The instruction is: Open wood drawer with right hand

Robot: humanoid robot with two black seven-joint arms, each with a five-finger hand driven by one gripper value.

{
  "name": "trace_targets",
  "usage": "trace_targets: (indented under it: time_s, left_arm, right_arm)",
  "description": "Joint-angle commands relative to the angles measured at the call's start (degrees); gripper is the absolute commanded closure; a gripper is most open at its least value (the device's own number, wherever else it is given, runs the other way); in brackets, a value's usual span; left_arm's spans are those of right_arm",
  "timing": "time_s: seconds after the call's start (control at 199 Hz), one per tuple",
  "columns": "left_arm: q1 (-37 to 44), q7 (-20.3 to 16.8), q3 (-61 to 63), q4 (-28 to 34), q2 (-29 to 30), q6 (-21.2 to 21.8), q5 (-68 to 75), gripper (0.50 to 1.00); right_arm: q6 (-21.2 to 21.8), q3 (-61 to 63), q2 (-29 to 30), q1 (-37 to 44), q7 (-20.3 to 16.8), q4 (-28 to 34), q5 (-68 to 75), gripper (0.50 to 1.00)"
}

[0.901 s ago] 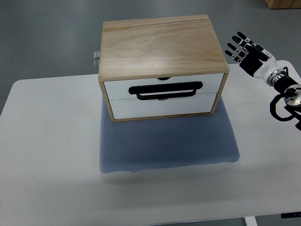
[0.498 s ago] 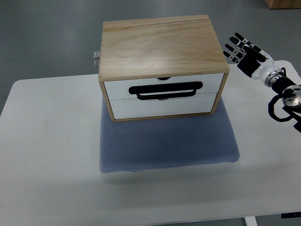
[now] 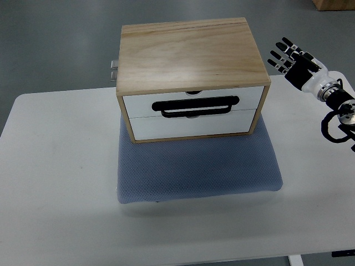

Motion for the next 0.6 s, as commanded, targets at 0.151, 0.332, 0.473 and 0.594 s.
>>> trace_targets:
  time_s: [0.151,0.332,0.473,0.594]
  left_arm:
    - [0.0,0.0,0.0,0.0,0.0,0.0,0.0,0.500]
    - [0.0,0.0,0.0,0.0,0.0,0.0,0.0,0.500]
    - [0.0,0.0,0.0,0.0,0.0,0.0,0.0,0.500]
    - [0.0,0.0,0.0,0.0,0.0,0.0,0.0,0.500]
  right_arm:
    - [0.7,-0.2,-0.7,-0.1,0.0,0.0,-0.1,0.556]
    - [0.9,-1.1,-2.9,-0.4,-0.2,-0.1,-0.2,0.556]
    - [2.5,-1.2,-4.7,-0.7,-0.2,0.0,-0.6,0.556]
    - [4.4,-1.2,-6.8,-0.8,-0.1,-0.2,-3.9,0.556]
